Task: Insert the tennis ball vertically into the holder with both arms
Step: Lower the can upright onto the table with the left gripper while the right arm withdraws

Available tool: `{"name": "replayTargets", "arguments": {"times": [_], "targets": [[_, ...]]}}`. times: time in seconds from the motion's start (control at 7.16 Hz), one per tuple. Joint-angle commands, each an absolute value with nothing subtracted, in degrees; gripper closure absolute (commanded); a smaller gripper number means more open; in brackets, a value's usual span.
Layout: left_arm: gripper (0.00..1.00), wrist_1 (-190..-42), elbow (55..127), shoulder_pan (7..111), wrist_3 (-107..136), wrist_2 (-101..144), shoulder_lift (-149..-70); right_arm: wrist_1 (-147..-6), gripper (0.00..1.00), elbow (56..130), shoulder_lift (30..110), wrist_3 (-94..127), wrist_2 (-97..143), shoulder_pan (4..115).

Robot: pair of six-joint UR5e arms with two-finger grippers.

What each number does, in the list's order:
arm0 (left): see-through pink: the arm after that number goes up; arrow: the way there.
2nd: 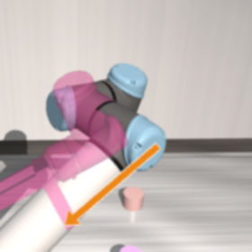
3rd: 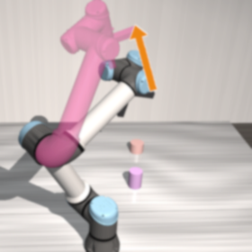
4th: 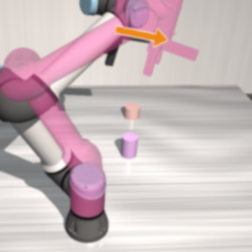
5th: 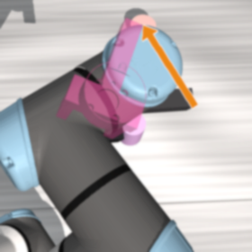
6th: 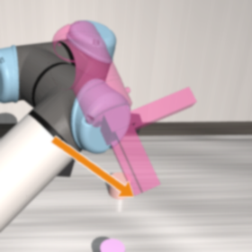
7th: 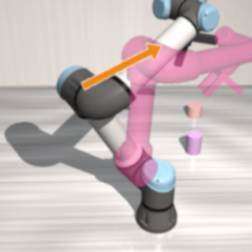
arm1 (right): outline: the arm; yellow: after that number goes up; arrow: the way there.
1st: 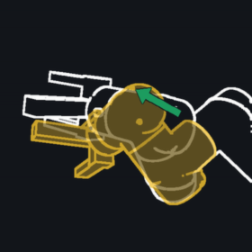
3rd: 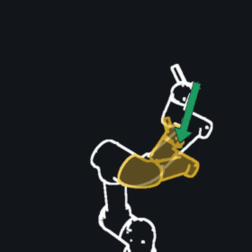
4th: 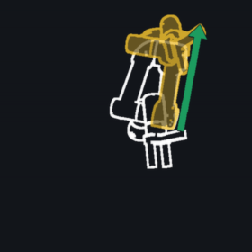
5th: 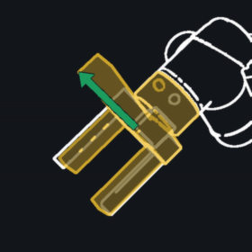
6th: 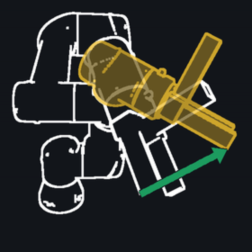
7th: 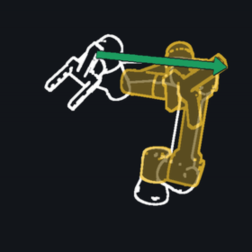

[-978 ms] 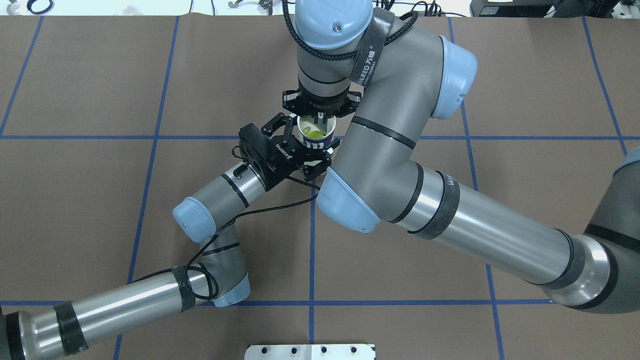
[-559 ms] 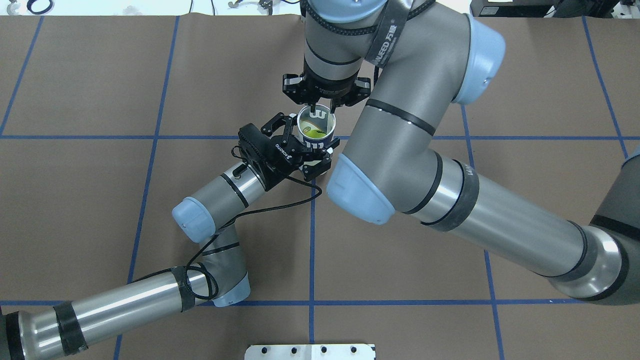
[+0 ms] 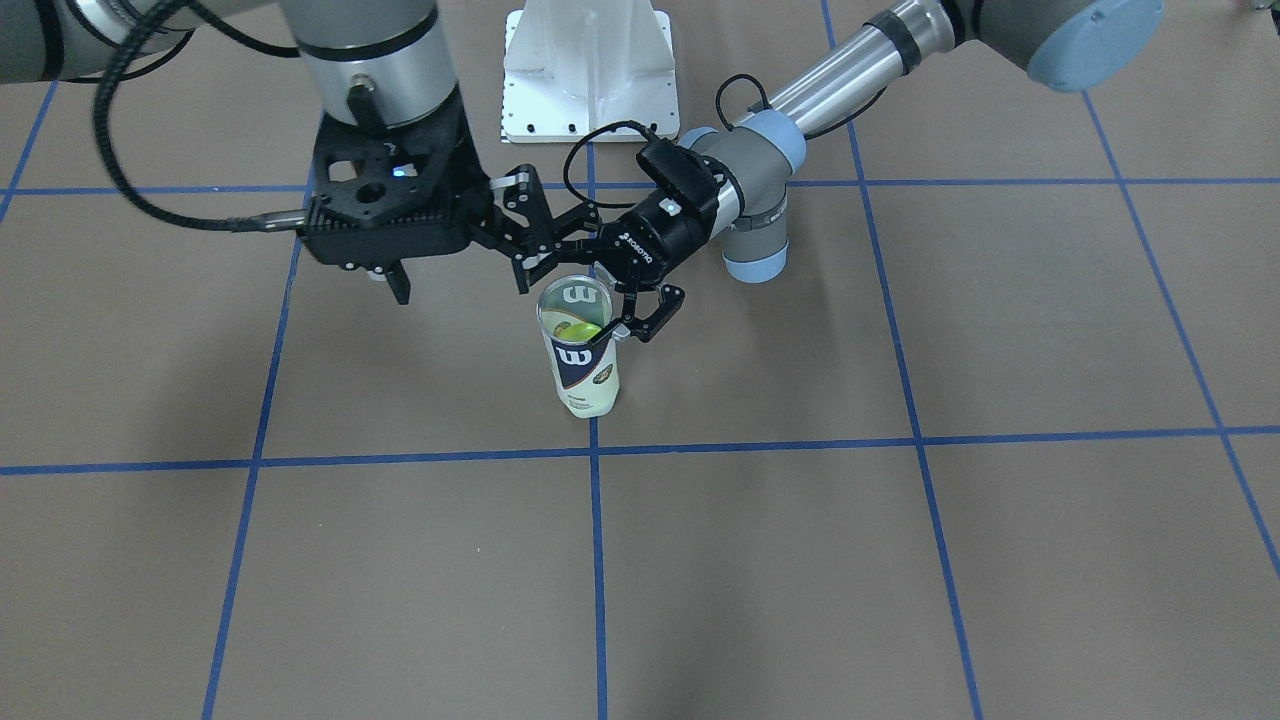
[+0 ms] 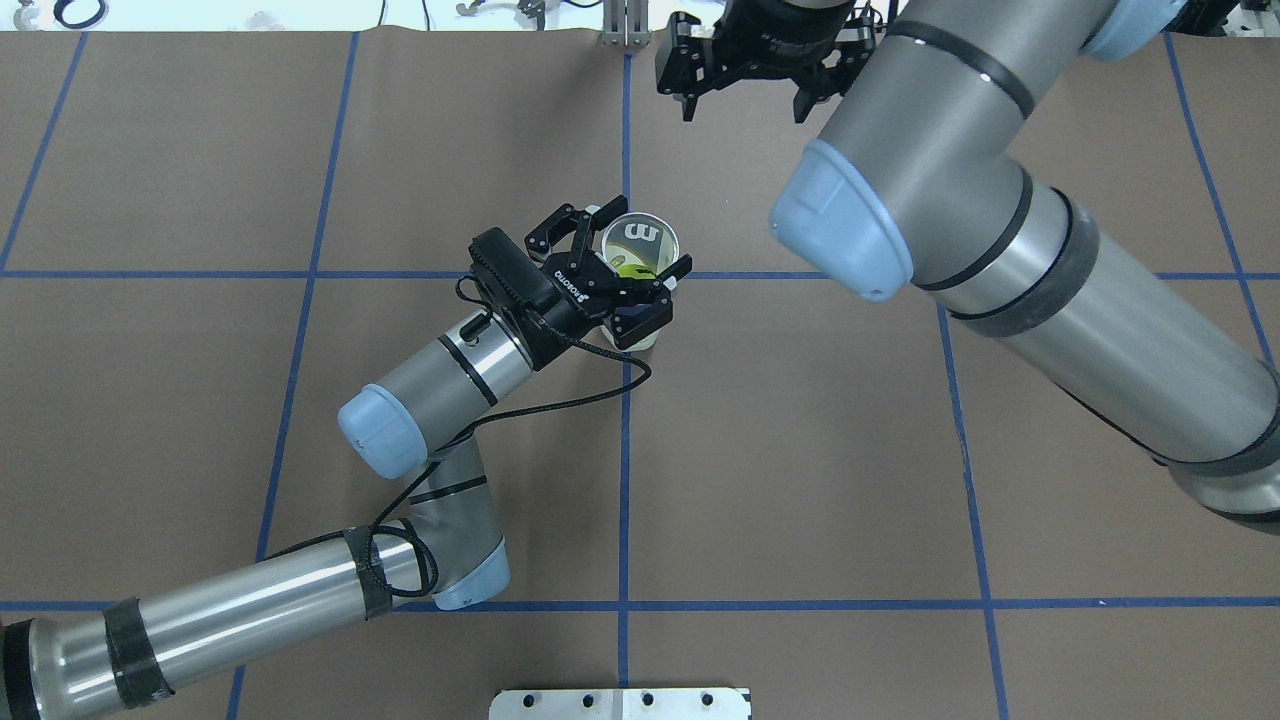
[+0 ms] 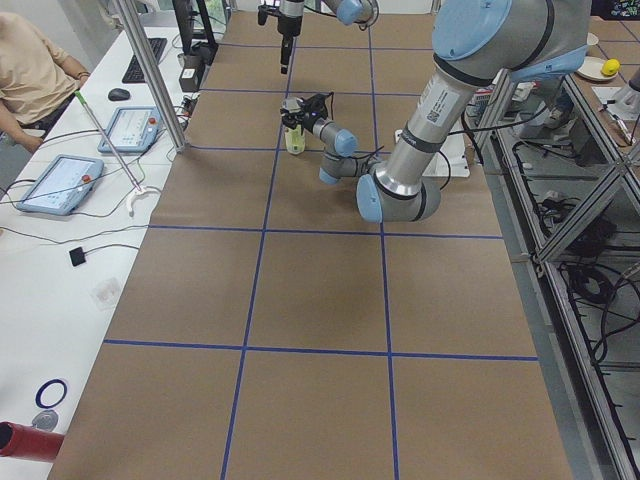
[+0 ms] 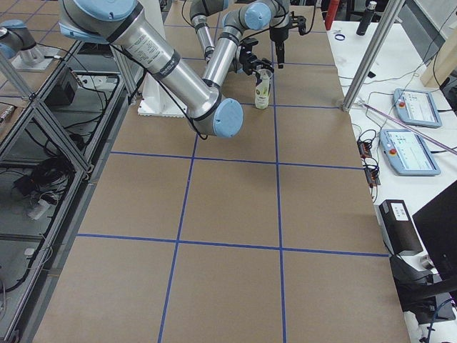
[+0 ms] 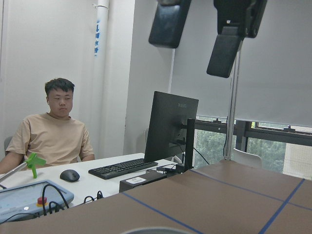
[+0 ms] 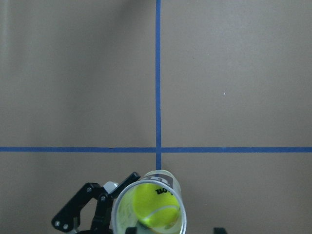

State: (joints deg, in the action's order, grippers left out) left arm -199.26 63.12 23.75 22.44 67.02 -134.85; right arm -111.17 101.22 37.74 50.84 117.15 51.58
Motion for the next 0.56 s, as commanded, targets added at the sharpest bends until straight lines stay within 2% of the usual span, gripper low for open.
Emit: {"name": "replayTargets", "arguments": {"times": [0.0, 0.28, 0.42], "targets": [[0.01, -199.3, 65.6, 25.1, 22.6, 67.0, -134.4, -111.1, 0.0, 101.1, 42.1, 41.0, 120.7, 57.5], [0.02, -199.1, 67.7, 28.6, 22.8, 67.3, -130.2, -110.7, 0.0, 100.8, 48.2, 29.9, 124.0, 63.8], [0.01, -198.1, 71.2, 30.3, 22.7, 68.6, -124.1, -110.4, 0.0, 99.8, 51.6, 24.3, 124.9, 66.3]]}}
